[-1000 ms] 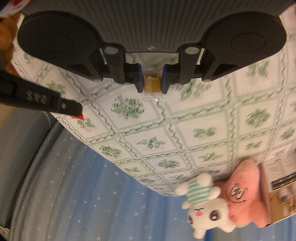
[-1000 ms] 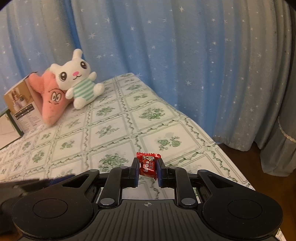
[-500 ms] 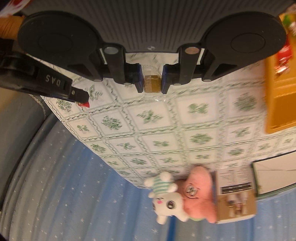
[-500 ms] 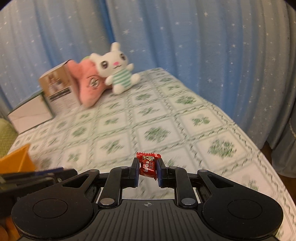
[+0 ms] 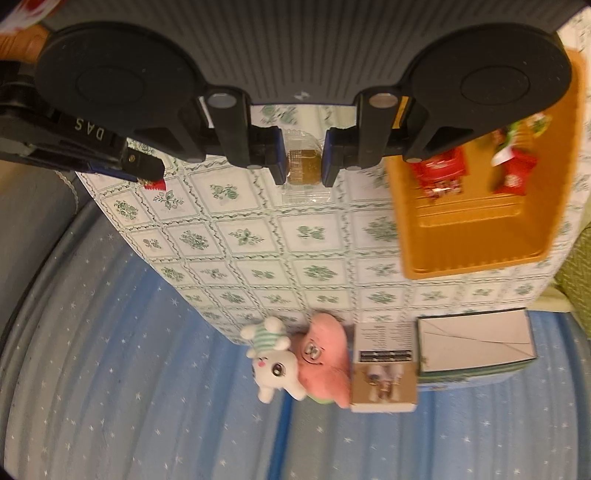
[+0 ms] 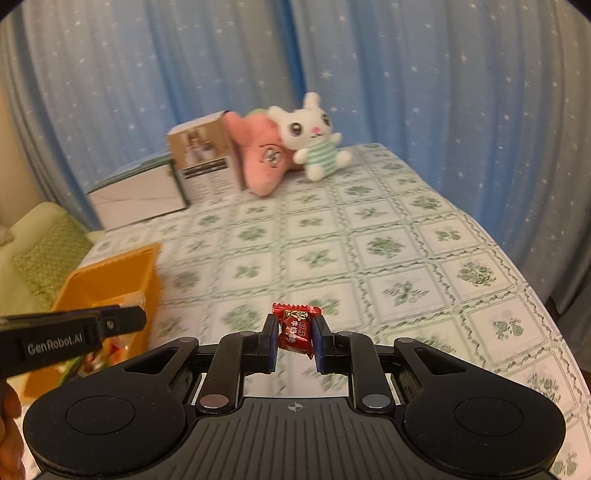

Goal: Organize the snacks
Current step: 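Carry both held candies back over the orange tray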

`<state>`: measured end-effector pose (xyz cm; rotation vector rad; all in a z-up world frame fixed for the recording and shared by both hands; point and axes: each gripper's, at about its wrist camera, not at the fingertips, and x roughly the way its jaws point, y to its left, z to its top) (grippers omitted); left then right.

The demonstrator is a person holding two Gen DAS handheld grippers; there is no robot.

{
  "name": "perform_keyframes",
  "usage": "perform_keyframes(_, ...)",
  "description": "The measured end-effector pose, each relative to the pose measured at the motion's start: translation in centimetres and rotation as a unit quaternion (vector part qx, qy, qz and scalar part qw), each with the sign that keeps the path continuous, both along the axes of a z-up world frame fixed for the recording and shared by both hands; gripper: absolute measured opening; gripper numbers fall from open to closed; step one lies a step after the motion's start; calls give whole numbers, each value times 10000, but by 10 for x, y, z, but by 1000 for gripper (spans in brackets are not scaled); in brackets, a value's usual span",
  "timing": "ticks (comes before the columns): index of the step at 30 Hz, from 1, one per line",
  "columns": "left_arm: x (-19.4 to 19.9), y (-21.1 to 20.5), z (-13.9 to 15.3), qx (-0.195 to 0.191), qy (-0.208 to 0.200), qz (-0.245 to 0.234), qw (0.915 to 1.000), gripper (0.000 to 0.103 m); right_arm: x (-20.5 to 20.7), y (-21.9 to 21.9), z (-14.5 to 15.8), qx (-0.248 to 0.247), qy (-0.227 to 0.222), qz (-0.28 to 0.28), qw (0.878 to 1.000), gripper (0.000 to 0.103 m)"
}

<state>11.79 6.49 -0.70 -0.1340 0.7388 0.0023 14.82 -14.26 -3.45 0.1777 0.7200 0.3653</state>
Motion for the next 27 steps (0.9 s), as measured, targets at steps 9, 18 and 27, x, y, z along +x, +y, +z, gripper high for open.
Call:
perform_keyframes(9, -53, 33, 20, 80, -77, 328, 9994, 18, -42, 32, 21, -107, -175, 483, 9986, 19)
perform_keyframes(18, -90, 62, 29, 126, -75, 592, 9981, 18, -64, 64, 33, -211, -284, 878, 9955, 19)
perform_keyframes(27, -104, 77, 30, 139, -46, 700, 9974, 18, -69, 84, 31, -206, -262, 1132, 9930, 19)
